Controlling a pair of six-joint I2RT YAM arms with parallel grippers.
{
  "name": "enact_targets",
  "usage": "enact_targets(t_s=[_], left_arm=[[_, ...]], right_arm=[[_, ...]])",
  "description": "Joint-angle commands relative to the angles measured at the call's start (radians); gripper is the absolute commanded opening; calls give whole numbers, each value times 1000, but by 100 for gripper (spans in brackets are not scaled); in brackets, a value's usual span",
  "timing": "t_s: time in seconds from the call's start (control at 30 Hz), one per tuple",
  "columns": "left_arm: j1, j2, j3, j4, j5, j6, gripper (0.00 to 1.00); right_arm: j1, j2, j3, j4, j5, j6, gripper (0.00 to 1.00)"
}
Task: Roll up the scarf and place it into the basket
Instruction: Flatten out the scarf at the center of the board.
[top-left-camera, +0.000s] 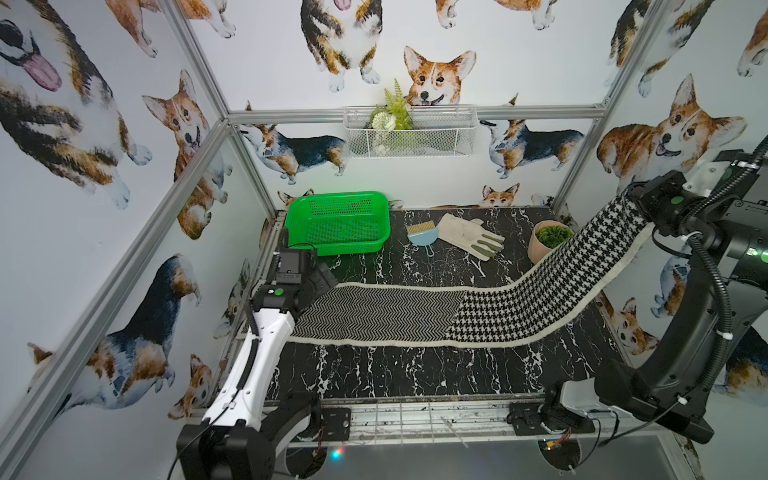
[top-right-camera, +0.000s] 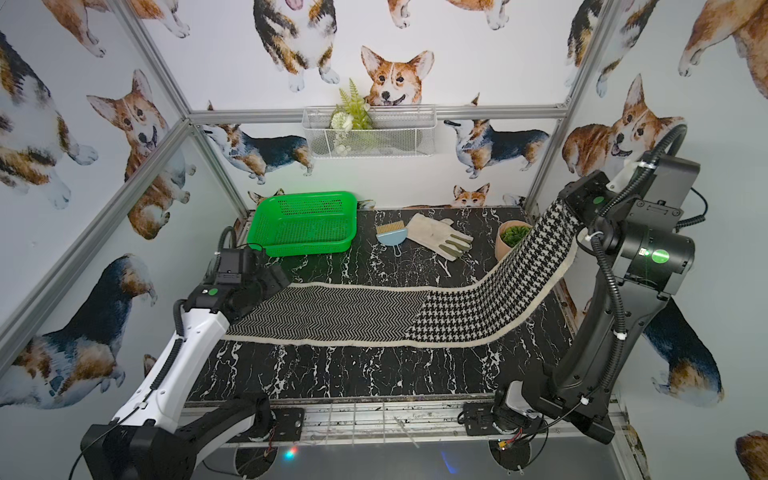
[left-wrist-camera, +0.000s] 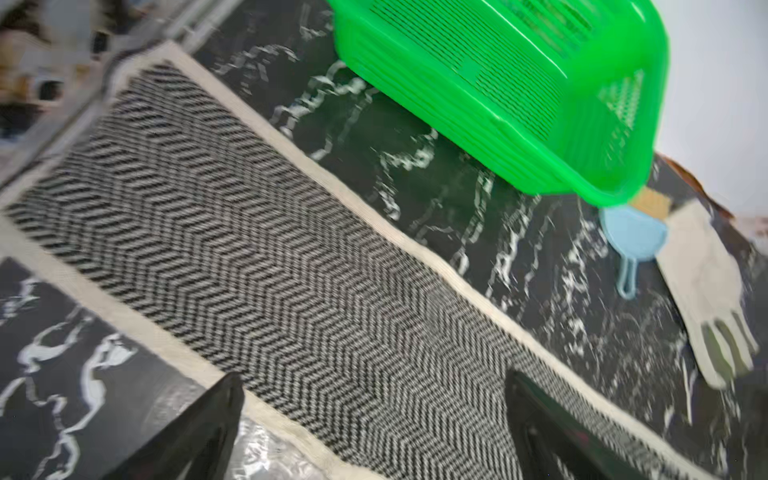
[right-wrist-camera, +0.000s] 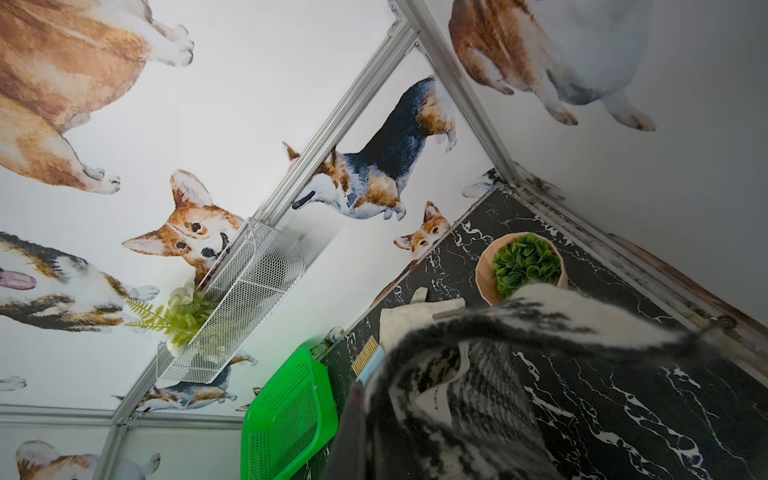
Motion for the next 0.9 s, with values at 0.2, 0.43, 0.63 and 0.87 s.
enact_targets(t_s=[0.2,0.43,0.63,0.87], left_arm=[[-621,420,139,272,-112,-269,100],[-795,840,494,271,-67,-287,100],[-871,1074,739,228,-15,-293,100],[-945,1289,1051,177,50,-278,100]], right_arm=[[73,-69,-115,256,-207,137,0],[74,-35,-43,464,-347,315,0],[73,28,56,629,-385,468,0],[74,96,131,676,-416,495,0]])
